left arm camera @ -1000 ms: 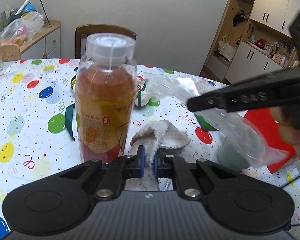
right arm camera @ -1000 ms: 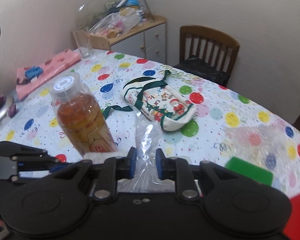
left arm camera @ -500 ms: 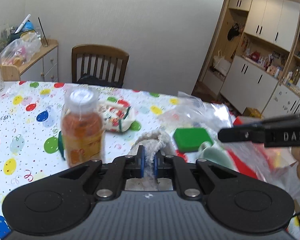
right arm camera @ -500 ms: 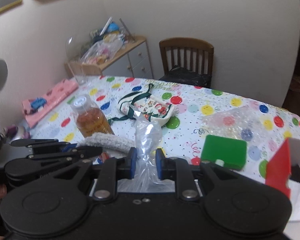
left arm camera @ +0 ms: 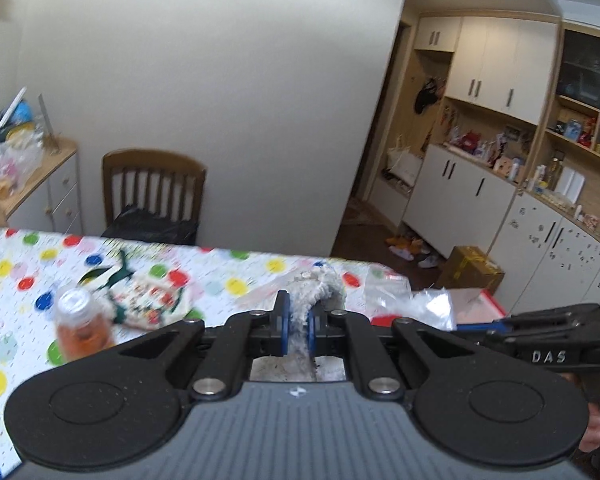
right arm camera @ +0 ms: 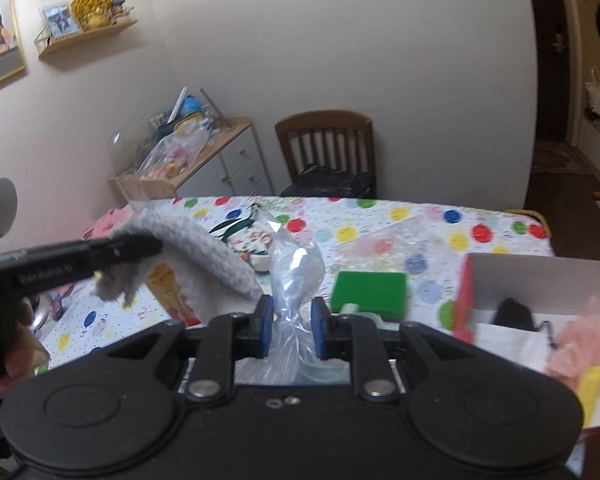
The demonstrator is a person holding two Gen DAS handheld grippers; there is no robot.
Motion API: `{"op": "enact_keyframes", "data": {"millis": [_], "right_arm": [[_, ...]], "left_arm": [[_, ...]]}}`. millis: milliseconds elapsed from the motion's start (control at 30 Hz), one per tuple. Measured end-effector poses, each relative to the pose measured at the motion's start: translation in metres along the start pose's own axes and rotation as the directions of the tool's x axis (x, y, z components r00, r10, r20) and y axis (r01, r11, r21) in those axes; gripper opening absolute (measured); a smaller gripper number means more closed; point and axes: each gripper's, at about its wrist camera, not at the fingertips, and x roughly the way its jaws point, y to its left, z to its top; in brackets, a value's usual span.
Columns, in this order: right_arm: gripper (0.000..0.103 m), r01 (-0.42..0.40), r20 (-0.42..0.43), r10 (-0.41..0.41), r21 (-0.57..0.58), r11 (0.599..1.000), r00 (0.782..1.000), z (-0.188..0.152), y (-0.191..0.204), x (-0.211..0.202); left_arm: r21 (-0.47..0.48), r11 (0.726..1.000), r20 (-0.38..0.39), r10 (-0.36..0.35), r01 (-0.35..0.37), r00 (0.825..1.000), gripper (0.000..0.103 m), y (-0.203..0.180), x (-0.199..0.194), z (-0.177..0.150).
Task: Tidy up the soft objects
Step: 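Carry the cloth and plastic bag over the red box with both tools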
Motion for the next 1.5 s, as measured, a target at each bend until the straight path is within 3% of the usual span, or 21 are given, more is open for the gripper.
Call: {"op": "enact_keyframes", "data": {"millis": [267,633,833,1167,1500], "right_arm": [[0.019,0.073,0.044,-0.075,0.044,0.996,0.996,-0.007,-0.064,-0.045],[0.019,0.174,0.050,-0.181,0.118,0.978,0.982,-0.028,-0.149,-0.085],[0.019,0.218,0.039,-0.227,0.167,0.962,0.973,-0.031,-0.196,-0.093],[0.019,0.299,0.003,-0.308,0.229,0.926,0.951,-0.024,-0.261,-0.068],[0.019,0.324,-0.076,-0.315,0.246,0.914,0.946,-0.022,-0.294,-0.015]], "left_arm": [[0.053,0.996,0.010,-0.067,0.066,0.998,0.009,-0.071,0.017,0.016],[0.107,0.979,-0.062,-0.166,0.172,0.984,0.009,-0.171,0.078,0.020],[0.141,0.969,-0.124,-0.184,0.201,0.975,0.009,-0.214,0.112,0.013],[0.201,0.960,-0.251,-0.142,0.195,0.958,0.009,-0.253,0.174,-0.013],[0.195,0.969,-0.370,-0.072,0.153,0.926,0.009,-0.249,0.234,-0.039]]}}
